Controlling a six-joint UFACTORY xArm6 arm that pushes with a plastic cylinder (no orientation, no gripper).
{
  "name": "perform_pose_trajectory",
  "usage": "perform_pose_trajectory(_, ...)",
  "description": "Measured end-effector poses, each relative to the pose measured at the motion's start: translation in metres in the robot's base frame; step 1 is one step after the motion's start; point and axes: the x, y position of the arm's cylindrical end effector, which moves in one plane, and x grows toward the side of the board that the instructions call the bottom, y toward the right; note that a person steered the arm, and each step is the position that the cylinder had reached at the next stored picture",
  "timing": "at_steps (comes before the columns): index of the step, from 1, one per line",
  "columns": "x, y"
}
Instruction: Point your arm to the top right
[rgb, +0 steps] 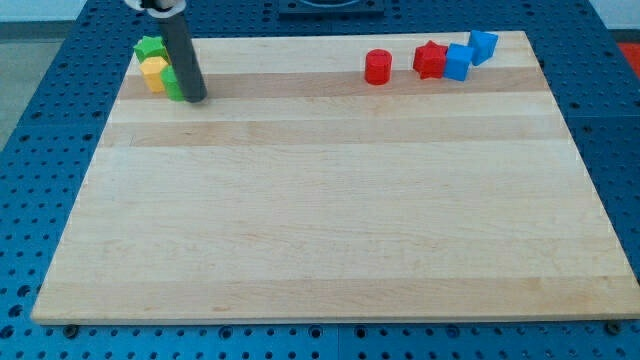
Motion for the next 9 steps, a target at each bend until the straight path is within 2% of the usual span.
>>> perform_pose_trajectory(2,-0.006,-0.016)
perform_pose_trajectory(3,0.009,-0.001)
perform_pose_trajectory(4,0.033,0.049)
perform_pose_trajectory(5,0.037,0.152)
perform_pose_trajectory(7,0.029,0.406)
perform_pose_trajectory(8,-0.011,0.486)
perform_pose_trajectory(9,-0.044,0.502)
